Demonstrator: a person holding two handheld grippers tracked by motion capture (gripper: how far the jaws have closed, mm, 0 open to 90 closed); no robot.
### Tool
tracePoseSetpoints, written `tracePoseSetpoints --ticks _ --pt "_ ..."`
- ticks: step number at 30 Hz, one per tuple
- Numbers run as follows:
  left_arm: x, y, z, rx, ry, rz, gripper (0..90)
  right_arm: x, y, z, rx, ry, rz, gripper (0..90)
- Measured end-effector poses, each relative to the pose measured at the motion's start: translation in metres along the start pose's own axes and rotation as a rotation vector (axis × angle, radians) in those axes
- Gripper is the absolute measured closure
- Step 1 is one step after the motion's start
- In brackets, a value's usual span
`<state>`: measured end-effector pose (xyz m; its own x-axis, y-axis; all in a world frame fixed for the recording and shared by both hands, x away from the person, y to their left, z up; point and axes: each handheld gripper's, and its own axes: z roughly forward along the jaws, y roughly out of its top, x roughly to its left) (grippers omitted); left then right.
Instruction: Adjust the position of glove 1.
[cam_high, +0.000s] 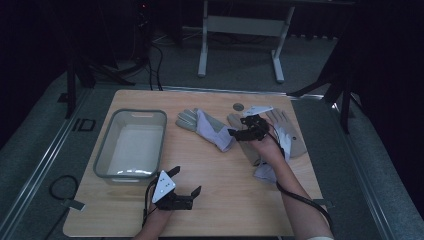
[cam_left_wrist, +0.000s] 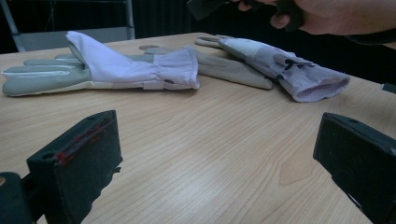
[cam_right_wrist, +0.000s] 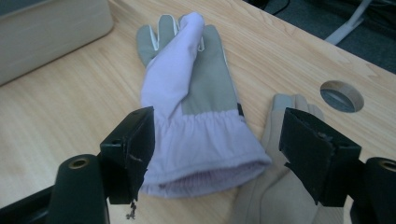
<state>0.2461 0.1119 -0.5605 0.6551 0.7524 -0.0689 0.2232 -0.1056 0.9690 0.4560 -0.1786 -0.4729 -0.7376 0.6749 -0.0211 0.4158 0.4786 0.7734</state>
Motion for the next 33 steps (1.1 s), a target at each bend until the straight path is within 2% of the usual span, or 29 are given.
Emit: tracePoseSetpoints --ticks 5,9,14,21,27,29,31,33 --pt "0.001 0.000 0.000 0.001 0.000 0.000 0.9 0.003 0.006 0.017 0.005 0.010 -0.023 29.0" --pt "0.000 0.000 0.000 0.001 0.000 -0.001 0.9 0.005 0.013 0.033 0.024 0.025 -0.041 34.1" --pt "0.000 0.000 0.000 0.002 -0.001 0.005 0.9 0.004 0.015 0.050 0.037 0.029 -0.048 37.7" --pt "0.000 0.000 0.000 0.003 -0.007 0.003 0.9 0.002 0.014 0.071 0.073 0.037 -0.031 38.0" --pt "0.000 0.000 0.000 0.002 -0.010 0.002 0.9 0.003 0.014 0.087 0.096 0.055 -0.043 38.1" --pt "0.000 0.000 0.000 0.001 -0.011 0.000 0.9 0.002 0.013 0.094 0.120 0.047 -0.049 38.6" --pt "0.000 0.000 0.000 0.001 -0.011 0.000 0.9 0.000 0.010 0.101 0.153 0.053 -0.025 42.9" --pt "0.000 0.000 0.000 0.001 -0.011 0.001 0.9 0.000 0.008 0.103 0.149 0.064 -0.014 47.7"
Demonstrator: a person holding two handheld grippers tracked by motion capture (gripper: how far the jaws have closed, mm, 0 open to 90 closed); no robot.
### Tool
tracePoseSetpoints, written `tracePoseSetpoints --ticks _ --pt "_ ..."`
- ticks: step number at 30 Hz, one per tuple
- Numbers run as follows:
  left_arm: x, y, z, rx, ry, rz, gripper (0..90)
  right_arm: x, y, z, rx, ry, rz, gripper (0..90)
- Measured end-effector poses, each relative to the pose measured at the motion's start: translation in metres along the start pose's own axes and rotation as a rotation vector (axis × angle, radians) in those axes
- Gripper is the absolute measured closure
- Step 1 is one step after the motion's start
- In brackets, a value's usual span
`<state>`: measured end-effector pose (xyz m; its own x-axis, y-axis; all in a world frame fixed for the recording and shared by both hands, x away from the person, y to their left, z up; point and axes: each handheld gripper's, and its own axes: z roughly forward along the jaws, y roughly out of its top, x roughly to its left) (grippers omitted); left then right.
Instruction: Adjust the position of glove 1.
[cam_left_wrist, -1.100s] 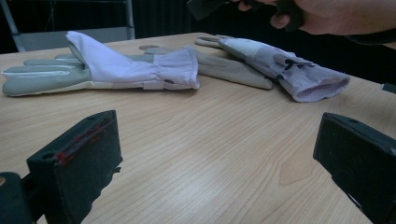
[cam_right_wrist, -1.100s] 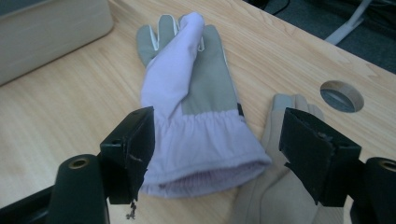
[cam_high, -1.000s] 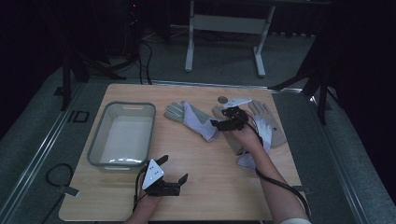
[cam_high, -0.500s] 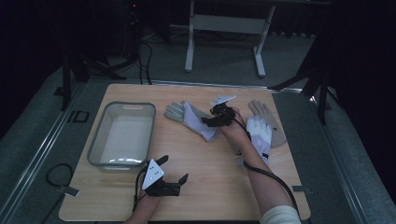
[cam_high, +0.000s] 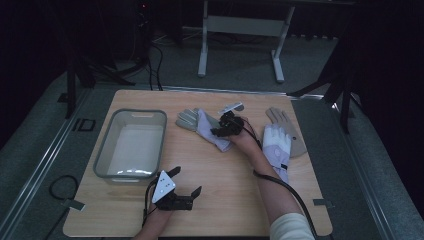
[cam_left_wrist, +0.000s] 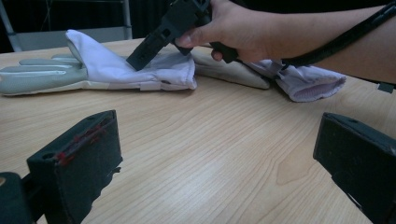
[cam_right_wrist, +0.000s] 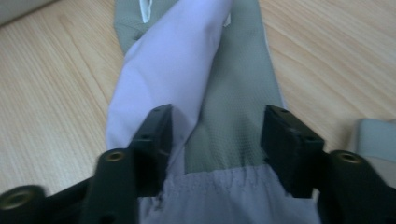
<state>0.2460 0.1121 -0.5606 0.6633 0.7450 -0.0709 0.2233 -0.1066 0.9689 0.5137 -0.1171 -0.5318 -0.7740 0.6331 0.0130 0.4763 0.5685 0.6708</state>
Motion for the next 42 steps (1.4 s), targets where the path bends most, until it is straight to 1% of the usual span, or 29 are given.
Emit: tracePoseSetpoints --ticks 1,4,5,6,8,10,13,15,16,18,19,21,22,23,24,27,28,31,32,33,34,35,37,38,39,40,41,42 --pt "0.000 0.000 0.000 0.000 0.000 0.000 0.9 0.000 -0.001 0.001 0.010 -0.003 0.001 48.9" --pt "0.000 0.000 0.000 0.000 0.001 0.000 0.9 0.000 0.000 0.003 0.028 0.010 0.016 51.7" --pt "0.000 0.000 0.000 0.000 0.001 0.000 0.9 0.000 0.000 0.003 0.033 0.015 0.019 54.0" --pt "0.000 0.000 0.000 0.001 0.001 0.001 0.9 0.001 0.000 0.004 0.037 0.009 0.012 56.0" --pt "0.000 0.000 0.000 0.000 0.000 0.004 0.9 0.003 -0.001 0.004 0.037 0.001 -0.005 62.2" --pt "0.000 0.000 0.000 0.001 0.000 0.004 0.9 0.005 -0.001 0.004 0.040 0.000 -0.030 70.4" --pt "0.000 0.000 0.000 0.001 -0.001 0.002 0.9 0.009 0.002 0.003 0.054 -0.021 -0.035 81.3" --pt "0.000 0.000 0.000 0.001 0.000 0.002 0.9 0.012 0.003 0.002 0.060 -0.037 -0.002 85.2" --pt "0.000 0.000 0.000 0.002 0.000 0.001 0.9 0.013 0.003 0.001 0.061 -0.039 0.009 85.6" --pt "0.000 0.000 0.000 0.002 0.000 0.002 0.9 0.015 0.004 -0.002 0.052 -0.055 0.037 86.3" --pt "0.000 0.000 0.000 0.002 0.001 0.003 0.9 0.018 0.005 -0.007 0.040 -0.073 0.047 86.5" --pt "0.000 0.000 0.000 0.004 0.002 0.006 0.9 0.023 0.005 -0.013 0.029 -0.082 0.058 86.6" --pt "-0.001 0.000 0.000 0.004 0.002 0.008 0.9 0.026 0.004 -0.019 0.010 -0.102 0.071 86.7" --pt "-0.001 0.000 0.000 0.004 0.002 0.010 0.9 0.028 0.003 -0.024 -0.006 -0.104 0.089 86.7" --pt "-0.001 0.000 0.000 0.003 0.003 0.013 0.9 0.032 0.002 -0.031 -0.024 -0.118 0.111 86.8" --pt "-0.001 0.000 0.000 0.003 0.004 0.012 0.9 0.039 -0.002 -0.048 -0.062 -0.144 0.141 86.9" --pt "-0.001 0.000 0.000 0.003 0.005 0.011 0.9 0.042 -0.005 -0.055 -0.082 -0.152 0.170 86.9" --pt "-0.001 0.000 0.000 0.006 0.007 0.014 0.9 0.049 -0.011 -0.073 -0.114 -0.182 0.226 86.8" --pt "-0.001 0.000 0.000 0.007 0.006 0.013 0.9 0.052 -0.013 -0.079 -0.117 -0.199 0.234 86.8" --pt "-0.001 0.000 0.000 0.005 0.006 0.010 0.9 0.056 -0.016 -0.084 -0.118 -0.225 0.234 86.8" --pt "-0.001 0.000 0.000 0.005 0.006 0.010 0.9 0.056 -0.016 -0.084 -0.118 -0.225 0.234 86.8" --pt "-0.001 0.000 0.000 0.003 0.009 0.010 0.9 0.062 -0.020 -0.093 -0.130 -0.251 0.252 86.7" --pt "-0.001 0.000 0.000 0.004 0.010 0.008 0.9 0.070 -0.028 -0.104 -0.142 -0.278 0.302 86.7" --pt "-0.001 0.000 0.000 0.004 0.010 0.011 0.9 0.073 -0.031 -0.107 -0.151 -0.284 0.329 86.7" --pt "-0.002 0.000 0.000 0.003 0.011 0.012 0.9 0.076 -0.034 -0.109 -0.151 -0.298 0.341 86.7" --pt "-0.002 0.000 0.000 0.003 0.011 0.012 0.9 0.076 -0.034 -0.109 -0.151 -0.298 0.341 86.7" --pt "-0.002 0.000 0.001 0.001 0.012 0.012 0.9 0.082 -0.038 -0.114 -0.164 -0.309 0.387 86.7" --pt "-0.002 0.000 0.001 0.002 0.012 0.012 0.9 0.085 -0.040 -0.115 -0.169 -0.315 0.401 86.6"
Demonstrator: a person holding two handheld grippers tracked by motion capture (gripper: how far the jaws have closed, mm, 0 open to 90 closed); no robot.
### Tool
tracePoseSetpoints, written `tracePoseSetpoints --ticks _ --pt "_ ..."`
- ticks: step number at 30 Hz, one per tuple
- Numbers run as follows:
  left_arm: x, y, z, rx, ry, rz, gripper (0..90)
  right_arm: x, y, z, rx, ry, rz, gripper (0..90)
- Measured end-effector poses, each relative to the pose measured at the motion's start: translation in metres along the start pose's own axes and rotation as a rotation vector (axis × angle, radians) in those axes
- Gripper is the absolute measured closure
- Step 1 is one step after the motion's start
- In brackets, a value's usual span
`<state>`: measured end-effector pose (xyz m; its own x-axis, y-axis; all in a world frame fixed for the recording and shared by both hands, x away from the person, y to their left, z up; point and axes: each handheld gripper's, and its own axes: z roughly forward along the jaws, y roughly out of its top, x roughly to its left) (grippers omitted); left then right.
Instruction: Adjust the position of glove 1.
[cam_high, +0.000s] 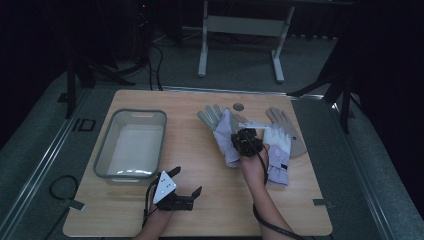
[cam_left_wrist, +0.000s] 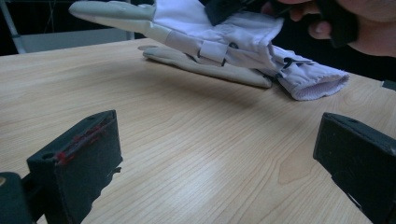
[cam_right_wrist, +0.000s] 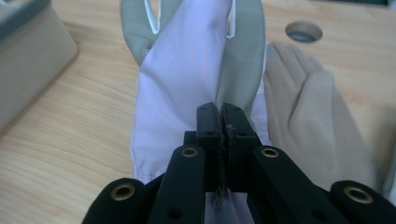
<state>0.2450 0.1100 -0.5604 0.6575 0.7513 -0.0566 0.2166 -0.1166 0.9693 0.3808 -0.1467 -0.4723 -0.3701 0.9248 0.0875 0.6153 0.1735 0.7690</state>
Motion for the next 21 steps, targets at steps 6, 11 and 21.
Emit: tracePoseSetpoints --ticks 6,11,21 --pt "0.000 0.000 0.000 0.003 -0.001 0.005 0.9 0.007 -0.022 0.000 0.004 -0.073 0.107 86.4" --pt "-0.001 0.000 0.000 0.001 -0.006 0.009 0.9 0.011 -0.040 0.019 0.041 -0.067 0.201 85.9" --pt "-0.001 0.000 0.000 -0.001 -0.011 0.010 0.9 0.037 -0.054 0.034 0.053 0.001 0.227 69.8"
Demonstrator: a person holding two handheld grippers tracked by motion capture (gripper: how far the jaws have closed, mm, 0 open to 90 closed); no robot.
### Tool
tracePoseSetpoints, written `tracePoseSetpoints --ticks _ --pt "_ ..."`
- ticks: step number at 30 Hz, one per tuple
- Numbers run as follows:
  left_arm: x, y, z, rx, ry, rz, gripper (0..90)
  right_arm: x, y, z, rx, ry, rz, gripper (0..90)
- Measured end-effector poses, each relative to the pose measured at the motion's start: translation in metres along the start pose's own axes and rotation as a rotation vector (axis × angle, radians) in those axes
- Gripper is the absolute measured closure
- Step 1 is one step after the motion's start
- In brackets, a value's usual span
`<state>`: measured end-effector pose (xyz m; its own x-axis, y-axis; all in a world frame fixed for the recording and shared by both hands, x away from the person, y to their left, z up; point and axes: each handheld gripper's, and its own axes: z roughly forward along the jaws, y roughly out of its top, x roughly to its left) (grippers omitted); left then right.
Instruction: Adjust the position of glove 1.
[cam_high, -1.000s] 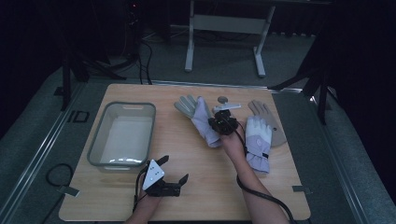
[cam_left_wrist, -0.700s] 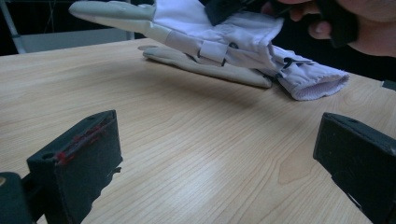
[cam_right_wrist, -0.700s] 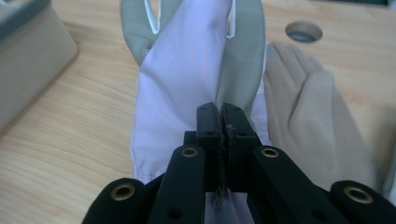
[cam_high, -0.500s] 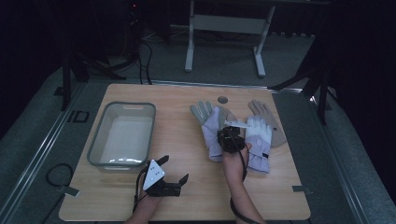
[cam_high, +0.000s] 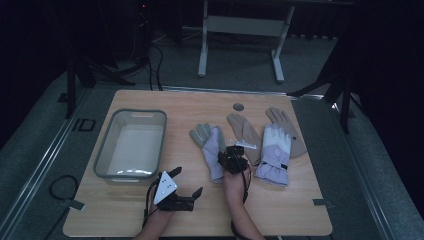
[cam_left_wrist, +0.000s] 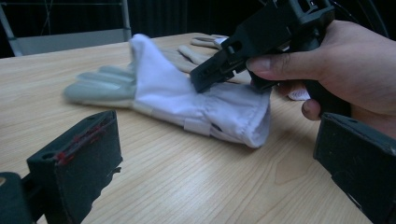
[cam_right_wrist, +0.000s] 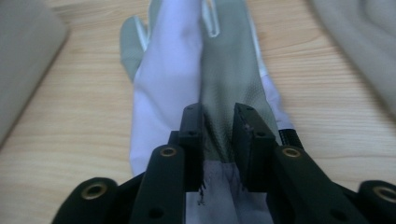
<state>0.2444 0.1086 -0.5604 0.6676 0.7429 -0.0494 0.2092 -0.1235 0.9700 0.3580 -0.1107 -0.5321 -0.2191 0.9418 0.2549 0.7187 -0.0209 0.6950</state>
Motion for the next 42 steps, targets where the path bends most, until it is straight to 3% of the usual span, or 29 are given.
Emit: tracePoseSetpoints --ticks 3,5,6,7,8,10,12,13,14,16,18,21,22,24,27,31,33,34,35,37,39,42 --pt "0.000 0.000 0.000 -0.002 0.000 0.000 0.9 0.002 0.002 -0.003 -0.008 0.005 -0.034 63.1" --pt "0.000 0.000 0.000 0.000 0.000 0.001 0.9 -0.001 0.008 -0.007 -0.011 0.042 -0.060 58.0" --pt "0.000 0.000 0.000 0.000 -0.001 0.001 0.9 -0.002 0.013 -0.012 -0.028 0.032 -0.101 58.0" --pt "0.000 0.000 0.000 0.001 -0.001 0.002 0.9 -0.004 0.019 -0.015 -0.037 0.064 -0.148 56.1" --pt "0.000 0.000 0.000 0.001 -0.001 0.002 0.9 -0.004 0.019 -0.015 -0.037 0.064 -0.148 56.1" --pt "0.000 0.000 0.000 -0.001 -0.001 -0.002 0.9 -0.006 0.029 -0.021 -0.053 0.076 -0.256 56.4" --pt "0.000 0.000 0.000 0.000 -0.001 -0.003 0.9 -0.011 0.039 -0.023 -0.070 0.138 -0.348 54.5" --pt "0.000 0.000 0.000 0.000 -0.001 -0.003 0.9 -0.015 0.043 -0.022 -0.067 0.146 -0.375 54.2" --pt "0.000 0.000 0.000 -0.001 0.000 -0.004 0.9 -0.019 0.047 -0.020 -0.057 0.191 -0.402 52.6" --pt "0.000 0.000 0.000 0.000 0.000 -0.005 0.9 -0.023 0.052 -0.016 -0.038 0.195 -0.456 51.7" --pt "0.001 0.000 0.000 0.001 -0.001 -0.007 0.9 -0.026 0.053 -0.011 -0.014 0.255 -0.477 50.5" --pt "0.001 0.000 0.000 0.003 0.000 -0.009 0.9 -0.025 0.050 -0.002 0.011 0.275 -0.537 48.7" --pt "0.001 0.000 0.000 0.002 0.000 -0.008 0.9 -0.024 0.049 0.001 0.014 0.261 -0.548 49.0" --pt "0.001 0.000 0.000 0.002 -0.001 -0.006 0.9 -0.024 0.048 0.010 0.043 0.285 -0.551 49.0" --pt "0.001 0.000 0.000 0.003 -0.002 -0.007 0.9 -0.024 0.044 0.021 0.073 0.266 -0.565 52.9" --pt "0.001 0.000 0.000 0.002 -0.002 -0.006 0.9 -0.026 0.035 0.033 0.130 0.260 -0.620 70.0" --pt "0.001 0.000 0.000 0.002 -0.002 -0.005 0.9 -0.026 0.032 0.034 0.119 0.259 -0.634 75.3" --pt "0.000 0.000 0.000 0.002 -0.002 -0.002 0.9 -0.027 0.029 0.035 0.112 0.254 -0.639 83.9" --pt "0.000 0.000 0.000 0.002 -0.002 -0.002 0.9 -0.025 0.027 0.033 0.096 0.236 -0.615 89.6" --pt "0.001 0.000 0.000 0.002 -0.002 -0.006 0.9 -0.021 0.026 0.030 0.084 0.224 -0.570 90.0" --pt "0.001 0.000 0.000 0.002 -0.002 -0.006 0.9 -0.022 0.028 0.025 0.068 0.250 -0.506 90.0" --pt "0.001 0.000 0.000 0.003 -0.002 -0.005 0.9 -0.021 0.029 0.014 0.044 0.229 -0.439 90.0"
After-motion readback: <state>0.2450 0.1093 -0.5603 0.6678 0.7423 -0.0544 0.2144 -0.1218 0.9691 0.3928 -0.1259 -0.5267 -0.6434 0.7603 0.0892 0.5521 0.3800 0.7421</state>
